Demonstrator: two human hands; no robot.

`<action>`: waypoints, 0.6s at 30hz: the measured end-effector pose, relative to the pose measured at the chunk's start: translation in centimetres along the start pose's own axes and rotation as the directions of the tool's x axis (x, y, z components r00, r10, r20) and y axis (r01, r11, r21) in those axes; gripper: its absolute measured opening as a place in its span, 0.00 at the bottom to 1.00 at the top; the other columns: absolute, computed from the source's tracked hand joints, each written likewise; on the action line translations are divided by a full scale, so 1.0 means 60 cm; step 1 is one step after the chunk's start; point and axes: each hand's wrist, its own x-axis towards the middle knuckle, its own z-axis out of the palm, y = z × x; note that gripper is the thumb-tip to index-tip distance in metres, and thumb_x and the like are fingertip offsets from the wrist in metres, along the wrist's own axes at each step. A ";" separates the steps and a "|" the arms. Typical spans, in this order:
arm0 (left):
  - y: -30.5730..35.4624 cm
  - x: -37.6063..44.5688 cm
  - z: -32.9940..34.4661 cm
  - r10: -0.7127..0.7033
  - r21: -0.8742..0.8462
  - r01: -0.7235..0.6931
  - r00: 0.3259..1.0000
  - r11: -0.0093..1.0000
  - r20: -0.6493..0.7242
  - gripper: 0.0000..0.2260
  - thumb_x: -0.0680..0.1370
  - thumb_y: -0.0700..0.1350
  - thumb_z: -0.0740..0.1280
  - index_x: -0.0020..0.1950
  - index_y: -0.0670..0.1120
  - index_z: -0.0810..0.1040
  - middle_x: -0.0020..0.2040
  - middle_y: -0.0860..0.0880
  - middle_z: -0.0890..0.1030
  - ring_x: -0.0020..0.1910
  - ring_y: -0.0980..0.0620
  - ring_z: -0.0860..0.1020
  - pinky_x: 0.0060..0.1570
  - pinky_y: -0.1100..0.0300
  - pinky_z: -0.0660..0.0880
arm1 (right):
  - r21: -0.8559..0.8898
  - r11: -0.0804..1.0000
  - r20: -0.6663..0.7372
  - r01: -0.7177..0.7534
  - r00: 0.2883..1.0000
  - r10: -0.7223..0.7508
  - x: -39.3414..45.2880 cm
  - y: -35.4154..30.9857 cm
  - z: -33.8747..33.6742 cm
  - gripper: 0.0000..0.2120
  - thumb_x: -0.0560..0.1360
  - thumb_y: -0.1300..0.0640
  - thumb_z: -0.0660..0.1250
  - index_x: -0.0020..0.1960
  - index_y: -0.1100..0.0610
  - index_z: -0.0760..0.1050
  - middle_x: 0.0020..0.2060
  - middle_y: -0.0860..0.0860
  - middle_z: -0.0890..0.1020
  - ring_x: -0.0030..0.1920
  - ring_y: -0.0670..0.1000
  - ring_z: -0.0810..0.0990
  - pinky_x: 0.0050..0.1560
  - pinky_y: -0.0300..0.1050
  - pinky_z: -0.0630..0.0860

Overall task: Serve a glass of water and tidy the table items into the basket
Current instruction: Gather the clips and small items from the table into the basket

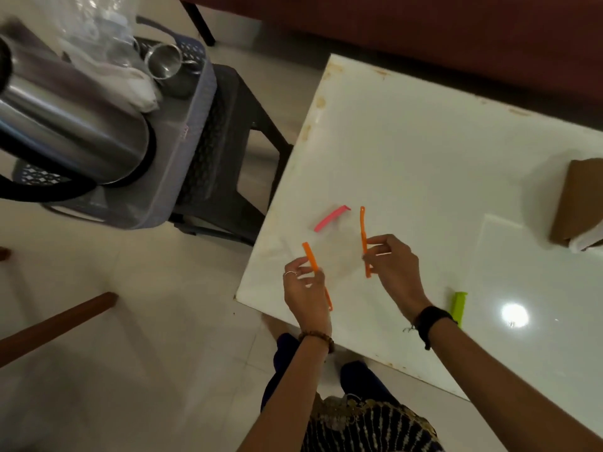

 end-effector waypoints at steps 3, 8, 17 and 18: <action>0.081 0.041 -0.055 0.192 -0.017 -0.192 0.981 0.981 -0.002 0.12 0.73 0.37 0.68 0.50 0.52 0.74 0.47 0.51 0.78 0.41 0.60 0.76 0.35 0.77 0.72 | 0.088 0.995 0.095 0.044 0.994 -0.053 -0.032 -0.071 0.083 0.08 0.73 0.64 0.66 0.50 0.54 0.76 0.41 0.51 0.81 0.38 0.47 0.81 0.41 0.43 0.80; 0.238 0.152 -0.200 0.593 0.144 -0.582 0.804 0.800 -0.044 0.14 0.71 0.36 0.68 0.49 0.55 0.76 0.45 0.50 0.78 0.39 0.64 0.76 0.40 0.74 0.72 | 0.292 0.943 0.209 0.160 0.951 -0.226 -0.059 -0.240 0.261 0.10 0.71 0.65 0.68 0.43 0.50 0.73 0.37 0.51 0.80 0.39 0.50 0.81 0.39 0.45 0.81; 0.331 0.381 -0.281 0.455 0.599 -0.530 0.842 0.600 0.289 0.08 0.75 0.43 0.64 0.52 0.45 0.79 0.51 0.44 0.83 0.52 0.43 0.79 0.51 0.51 0.76 | -0.134 0.885 0.146 0.445 0.893 -0.426 0.008 -0.370 0.464 0.10 0.74 0.67 0.60 0.54 0.59 0.65 0.37 0.55 0.78 0.35 0.56 0.77 0.33 0.48 0.69; 0.325 0.389 -0.275 0.442 0.621 -0.535 0.839 0.572 0.317 0.08 0.76 0.44 0.63 0.51 0.45 0.79 0.51 0.43 0.83 0.51 0.42 0.79 0.50 0.49 0.76 | -0.177 0.867 0.152 0.466 0.883 -0.444 0.015 -0.368 0.471 0.08 0.76 0.66 0.59 0.54 0.60 0.65 0.37 0.56 0.77 0.35 0.56 0.75 0.32 0.47 0.66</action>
